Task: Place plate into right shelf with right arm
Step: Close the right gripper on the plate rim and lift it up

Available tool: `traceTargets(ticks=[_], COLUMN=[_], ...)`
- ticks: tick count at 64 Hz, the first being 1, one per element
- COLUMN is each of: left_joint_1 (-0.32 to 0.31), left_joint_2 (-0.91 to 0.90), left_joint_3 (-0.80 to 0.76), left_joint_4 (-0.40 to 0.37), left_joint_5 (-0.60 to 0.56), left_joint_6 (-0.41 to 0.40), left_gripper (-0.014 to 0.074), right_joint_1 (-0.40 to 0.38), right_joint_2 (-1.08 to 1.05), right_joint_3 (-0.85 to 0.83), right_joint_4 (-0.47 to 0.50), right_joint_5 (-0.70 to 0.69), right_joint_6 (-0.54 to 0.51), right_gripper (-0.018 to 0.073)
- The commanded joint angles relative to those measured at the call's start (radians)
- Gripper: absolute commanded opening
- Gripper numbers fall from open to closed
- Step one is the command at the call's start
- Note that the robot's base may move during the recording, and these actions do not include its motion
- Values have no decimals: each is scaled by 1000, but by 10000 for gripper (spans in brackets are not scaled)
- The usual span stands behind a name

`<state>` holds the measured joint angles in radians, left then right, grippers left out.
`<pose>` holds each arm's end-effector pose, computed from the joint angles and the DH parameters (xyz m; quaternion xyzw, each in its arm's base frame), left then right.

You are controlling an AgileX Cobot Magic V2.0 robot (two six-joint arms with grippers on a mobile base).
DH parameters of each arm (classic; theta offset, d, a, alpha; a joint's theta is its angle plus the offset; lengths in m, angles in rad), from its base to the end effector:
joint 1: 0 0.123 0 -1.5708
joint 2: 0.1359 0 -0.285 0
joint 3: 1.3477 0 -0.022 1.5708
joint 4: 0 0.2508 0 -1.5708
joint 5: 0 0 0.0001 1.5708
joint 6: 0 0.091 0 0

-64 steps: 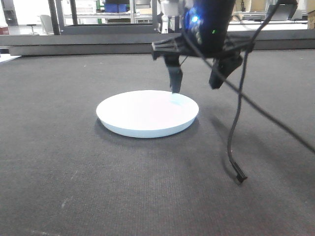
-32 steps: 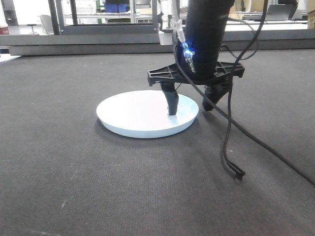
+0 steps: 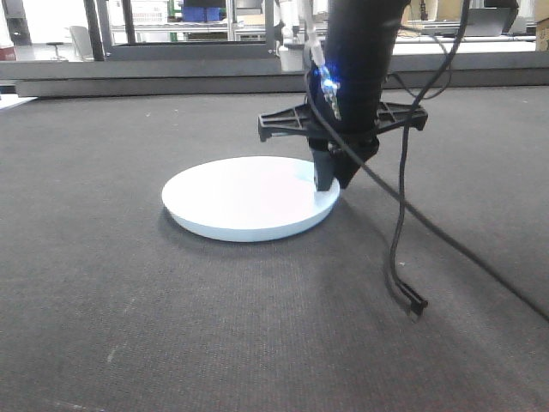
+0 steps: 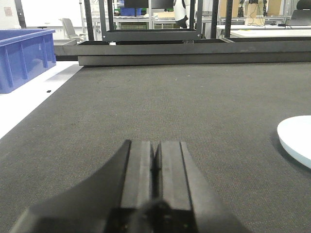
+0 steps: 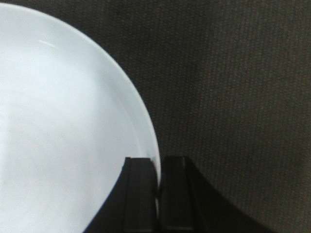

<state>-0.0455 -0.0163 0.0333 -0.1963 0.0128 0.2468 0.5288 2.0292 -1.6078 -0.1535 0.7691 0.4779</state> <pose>0.0565 -0.0028 0.2017 0.0338 0.6856 0.0010 0.7272 0.3890 0.2161 0.2171 -0.0659 0.9686 0.0548 0.2335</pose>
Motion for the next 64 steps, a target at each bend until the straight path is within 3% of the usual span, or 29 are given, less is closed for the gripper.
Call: traceTargets(ticks=[1, 17, 40, 64], left_joint_1=[-6, -6, -6, -6], left_joint_2=[-12, -12, -12, -12], left_joint_3=[8, 8, 8, 8], left_joint_4=[-2, -2, -2, -2], left_joint_5=[-87, -87, -87, -87], left_joint_6=[-2, -2, -2, -2], left_gripper=[-47, -47, -47, -47], right_joint_1=[-2, -15, -22, -20], right_joint_2=[-120, -367, -802, -1247], right_joint_3=[-13, 235, 626, 754], right_joint_4=[1, 34, 26, -89], right_joint_5=[-30, -176, -400, -418], right_joint_6=[-36, -153, -241, -241], right_gripper=[51, 51, 51, 51])
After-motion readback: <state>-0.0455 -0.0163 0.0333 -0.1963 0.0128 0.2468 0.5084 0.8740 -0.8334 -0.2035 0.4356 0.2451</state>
